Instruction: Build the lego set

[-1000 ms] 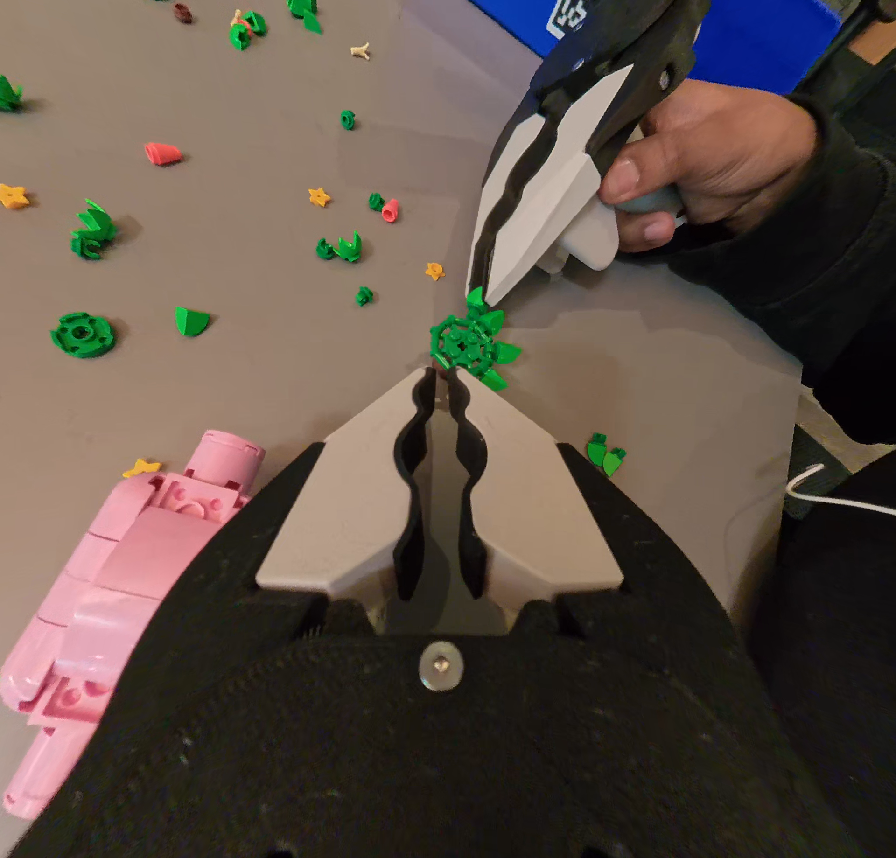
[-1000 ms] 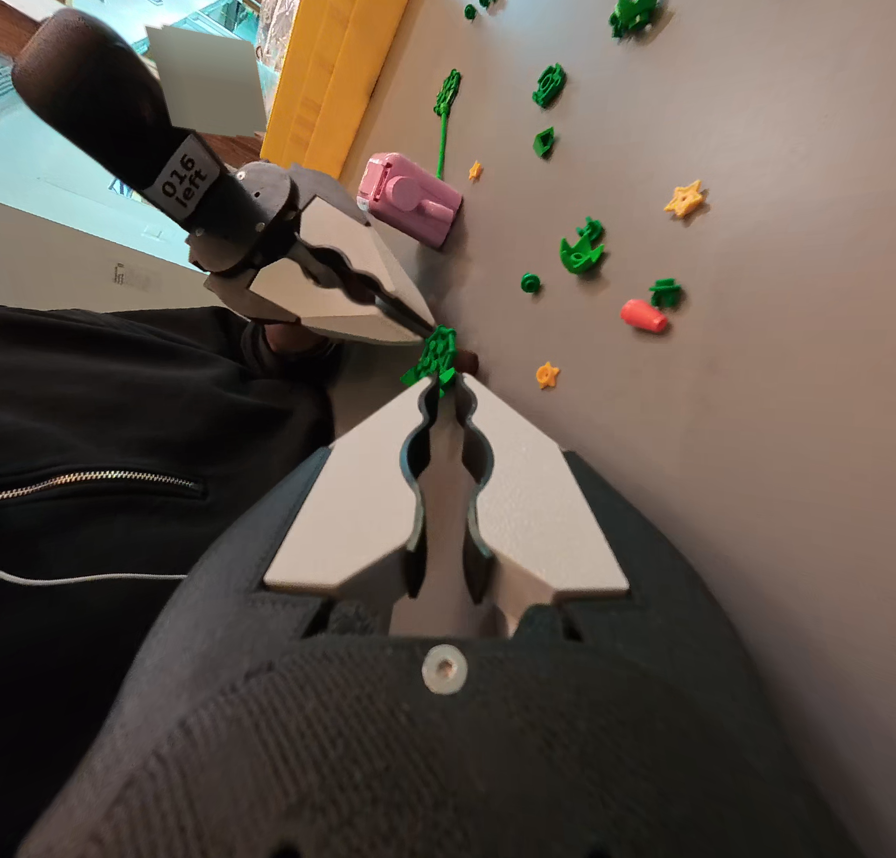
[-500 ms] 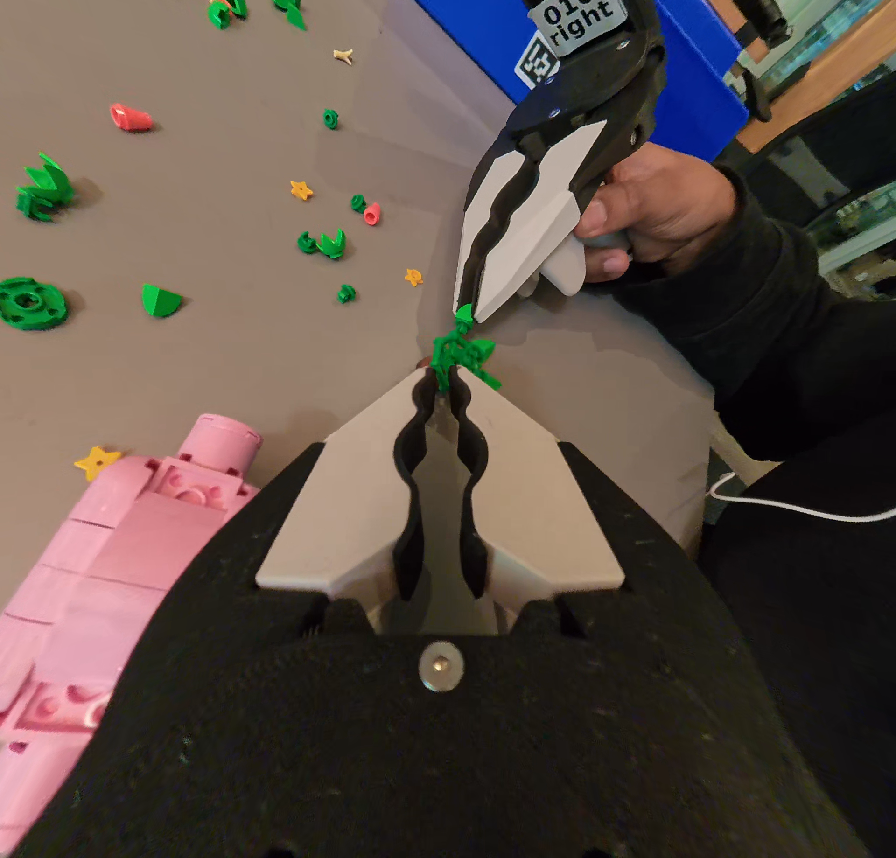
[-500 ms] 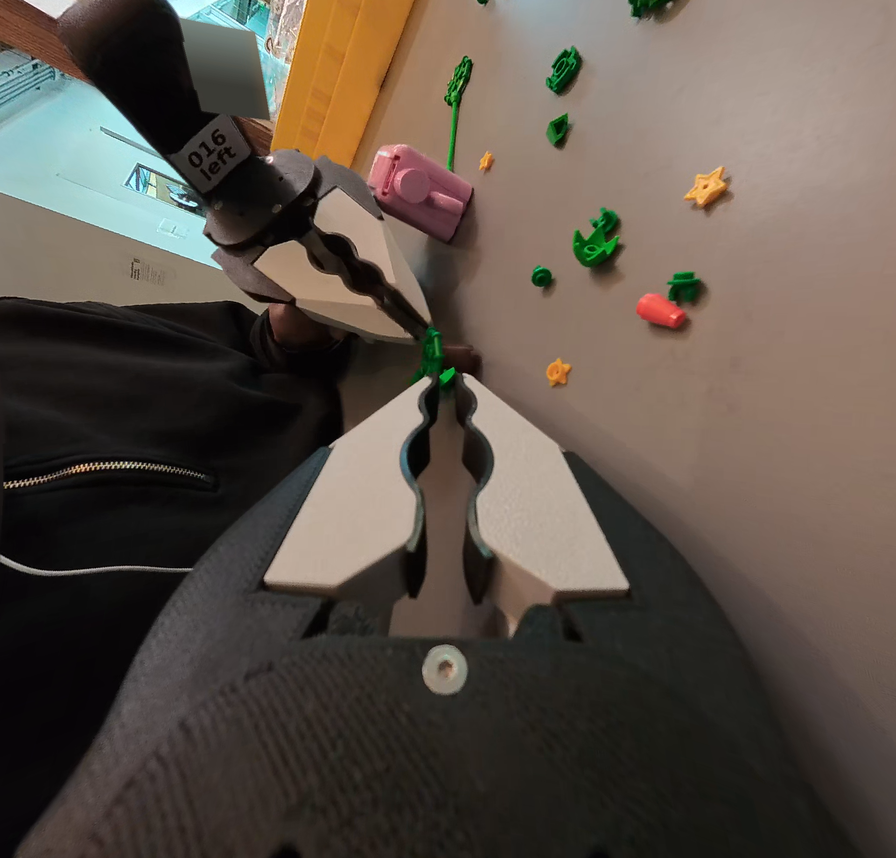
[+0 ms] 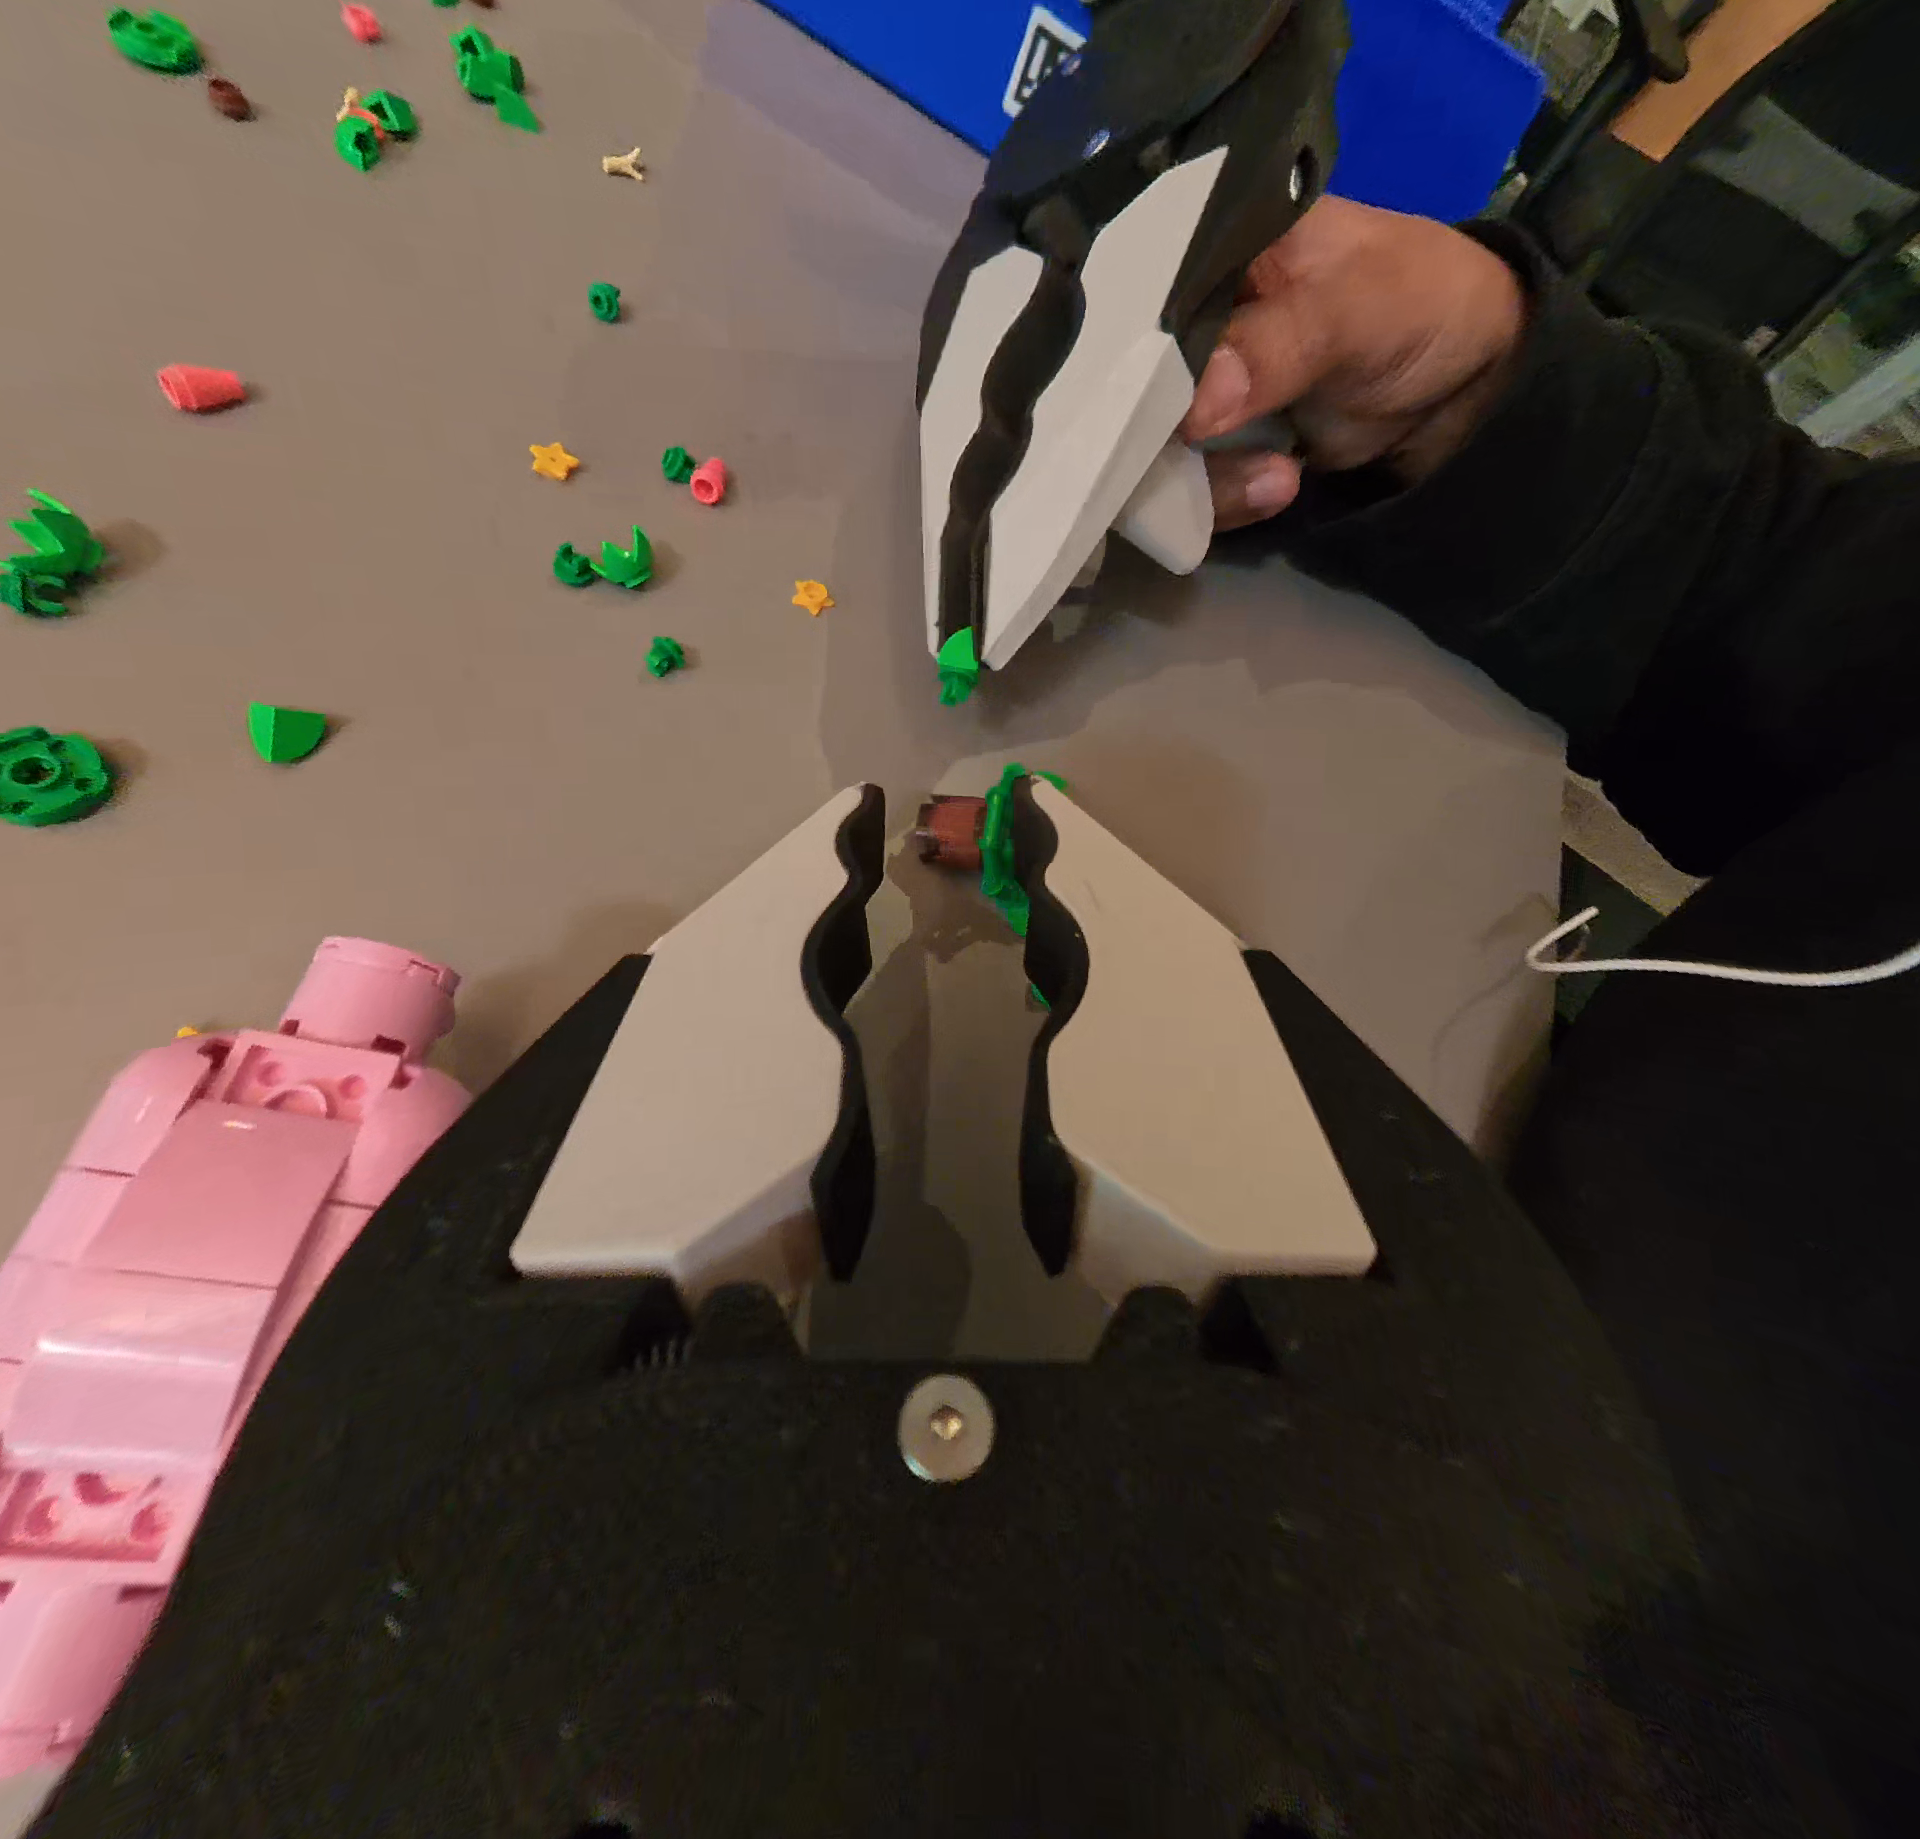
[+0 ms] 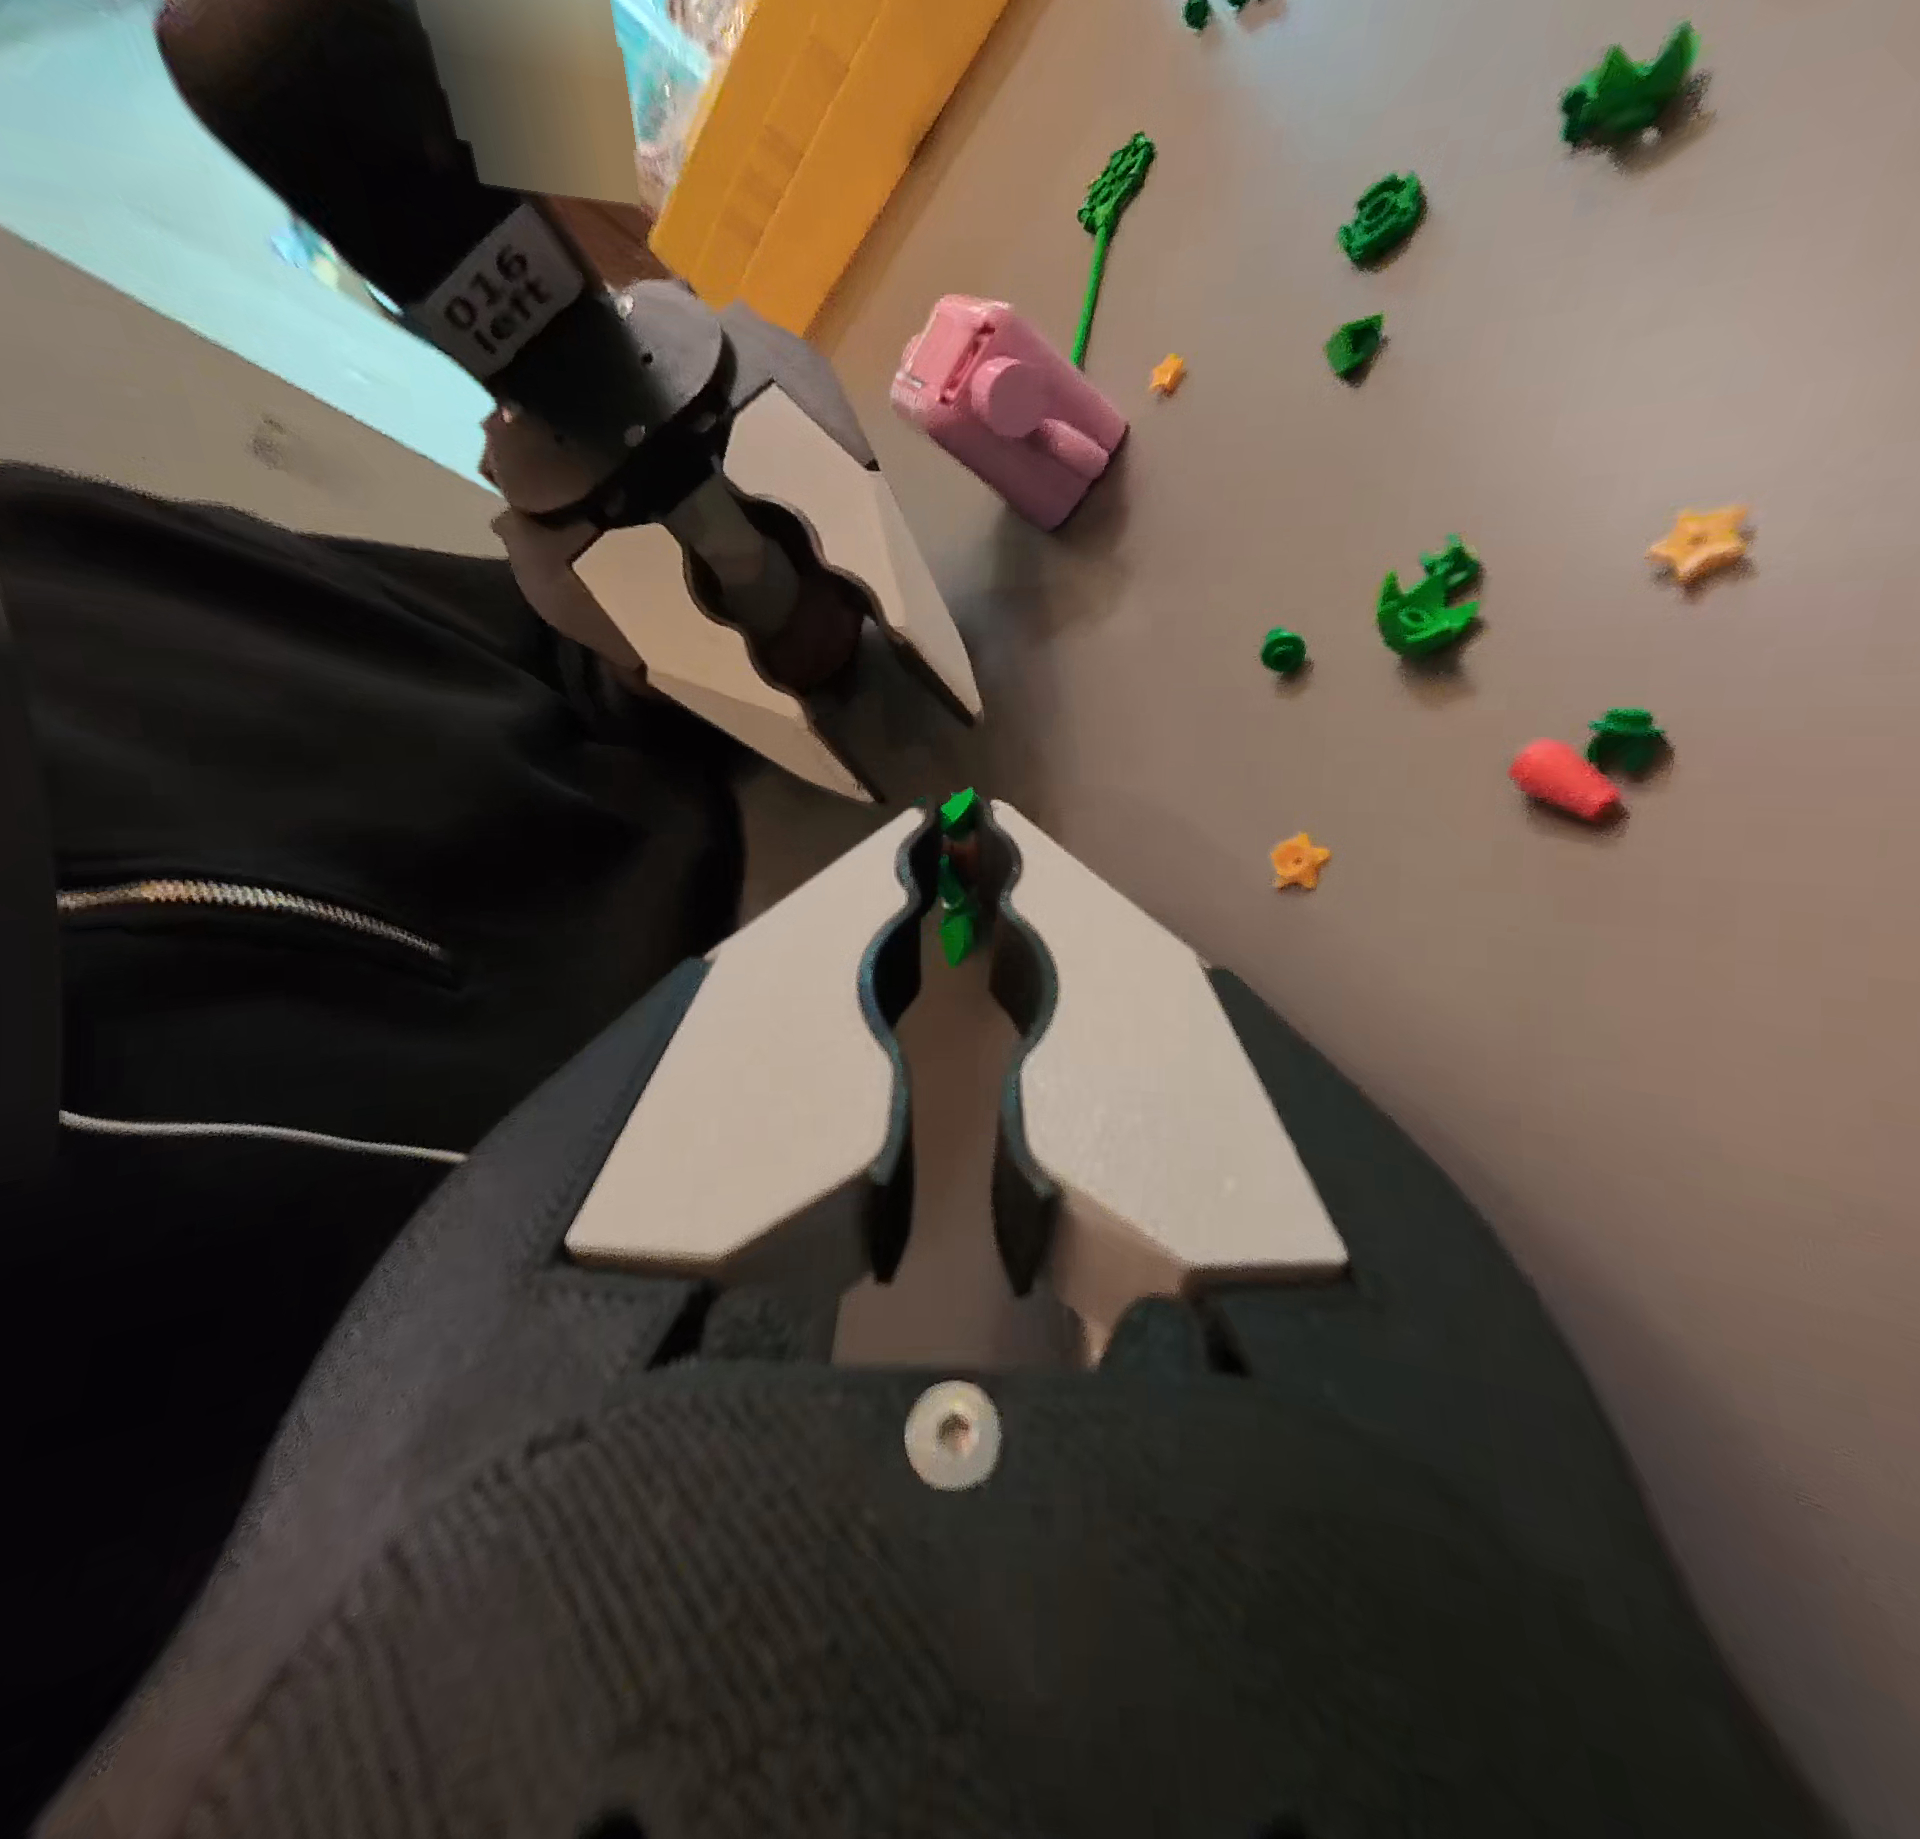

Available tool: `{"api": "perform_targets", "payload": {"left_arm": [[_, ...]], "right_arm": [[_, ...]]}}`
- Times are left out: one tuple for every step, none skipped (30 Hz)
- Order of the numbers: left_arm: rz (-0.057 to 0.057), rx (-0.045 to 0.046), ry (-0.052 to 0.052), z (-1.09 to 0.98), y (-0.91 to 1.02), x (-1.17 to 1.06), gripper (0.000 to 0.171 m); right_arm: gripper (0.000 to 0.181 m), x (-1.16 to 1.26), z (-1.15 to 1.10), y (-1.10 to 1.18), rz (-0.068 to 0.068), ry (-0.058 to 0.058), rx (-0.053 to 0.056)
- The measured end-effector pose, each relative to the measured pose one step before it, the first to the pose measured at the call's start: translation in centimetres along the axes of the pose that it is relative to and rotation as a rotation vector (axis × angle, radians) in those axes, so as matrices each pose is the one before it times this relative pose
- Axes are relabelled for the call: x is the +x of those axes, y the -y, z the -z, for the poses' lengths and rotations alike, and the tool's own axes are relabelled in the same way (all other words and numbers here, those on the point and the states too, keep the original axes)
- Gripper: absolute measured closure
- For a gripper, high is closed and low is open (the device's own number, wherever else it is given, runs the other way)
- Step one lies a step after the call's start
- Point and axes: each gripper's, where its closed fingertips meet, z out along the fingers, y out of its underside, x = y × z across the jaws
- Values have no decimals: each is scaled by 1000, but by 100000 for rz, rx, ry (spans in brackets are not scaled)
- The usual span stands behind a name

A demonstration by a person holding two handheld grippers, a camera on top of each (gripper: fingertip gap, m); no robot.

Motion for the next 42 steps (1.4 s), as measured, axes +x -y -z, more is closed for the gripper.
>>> {"api": "perform_targets", "payload": {"left_arm": [[190,-63,-830,70,-61,126,149],[584,-446,-1314,-16,-116,161,148],[707,-998,-1431,-111,-188,169,146],[347,-1505,-1181,-178,-266,156,143],[-40,-1612,-1013,-208,-275,173,140],[-11,-1348,-322,-193,-180,103,140],[-459,-662,44,-143,-51,86,140],[-761,-311,371,-101,7,43,143],[-782,-244,566,-53,5,-6,147],[-570,-161,219,-30,-12,23,153],[-255,-157,15,-11,-27,25,161],[-39,-23,-15,-4,-11,-4,166],[51,-23,-262,1,-10,28,168],[222,-207,-314,-15,-37,10,168],[372,-290,-351,-29,-43,16,168],[301,-72,-288,-3,-14,0,168],[118,22,-55,9,-9,-3,168],[56,2,4,0,0,3,168],[46,-62,1,-4,-9,-12,168],[115,-261,84,-31,-34,-17,167],[165,-438,68,-31,-60,-18,165],[211,-522,-23,-54,-74,-6,165],[144,-550,-123,-40,-76,9,164],[-55,-419,-119,-38,-60,34,164],[-144,-204,-14,-17,-34,20,165],[-78,149,58,10,21,8,166],[192,47,-112,12,-4,2,166],[392,-18,-228,5,-11,-8,166],[462,-23,-291,10,-10,-3,166],[342,-158,-308,1,-40,14,167],[92,-156,-77,-2,-28,-2,167],[-188,-14,273,7,-6,-3,167],[-334,-37,275,-7,-4,1,167],[-342,-58,280,0,0,4,167],[-174,-17,195,-7,2,-9,167],[-63,-14,88,-1,-11,4,167],[14,-22,13,-5,4,-4,167],[125,-52,-22,3,-14,-1,167],[105,-13,9,-5,-9,2,167],[76,-14,31,2,-16,0,167],[-3,15,138,1,-6,-8,167],[-173,-22,213,-4,-7,0,167]], "right_arm": [[177,-130,-20,-164,4169,-1735,-1669],[177,-188,-28,-208,4505,-1481,-1810],[177,-192,-18,-165,4606,-1542,-1538],[177,-177,9,-132,4311,-1689,-1319],[177,-130,44,-120,4200,-1812,-1279],[177,-121,93,-83,4793,-1876,-939],[177,-134,133,-35,5155,-1869,-509],[177,-150,134,23,5024,-1565,-36],[177,-103,124,60,4402,-1529,384],[177,-83,100,91,3277,-1173,673],[177,-143,54,112,2293,-283,981],[177,-72,9,38,1301,-171,724],[177,12,-34,-122,372,-273,-221],[177,86,-76,-289,-144,-296,-1095],[177,93,-135,-384,-474,-82,-1662],[176,88,-151,-403,-621,-95,-1881],[176,81,-154,-322,-461,-128,-1379],[177,20,-125,-207,-454,147,-819],[177,-40,-117,-121,-430,514,-489],[176,-47,-63,-29,-264,352,-296],[177,-86,-30,39,-43,426,189],[177,-101,-5,72,-220,653,426],[177,-58,-5,51,-592,522,346],[177,3,-14,-11,-751,249,-1],[177,1,-20,-46,-602,323,-267],[177,-35,-17,-23,-441,467,-137],[176,-29,0,-20,-499,318,-77],[176,-36,-20,-50,-559,478,-228],[176,-98,-34,-41,-542,712,-207],[177,-79,-45,-8,-743,576,-9],[177,-29,-41,22,-1105,266,143],[177,5,-1,26,-1211,274,329],[177,7,5,-8,-1240,439,99],[177,0,7,-1,-1068,413,162],[177,-11,-2,0,-687,346,119],[177,-15,-3,-8,-579,262,43],[177,-3,1,-18,-650,219,26],[177,6,-1,-14,-636,168,50],[177,0,-15,-12,-511,104,-5],[177,7,-7,-23,-414,-29,54],[177,4,-14,-30,-678,-14,-37],[177,4,-25,-60,-972,70,-95]]}}
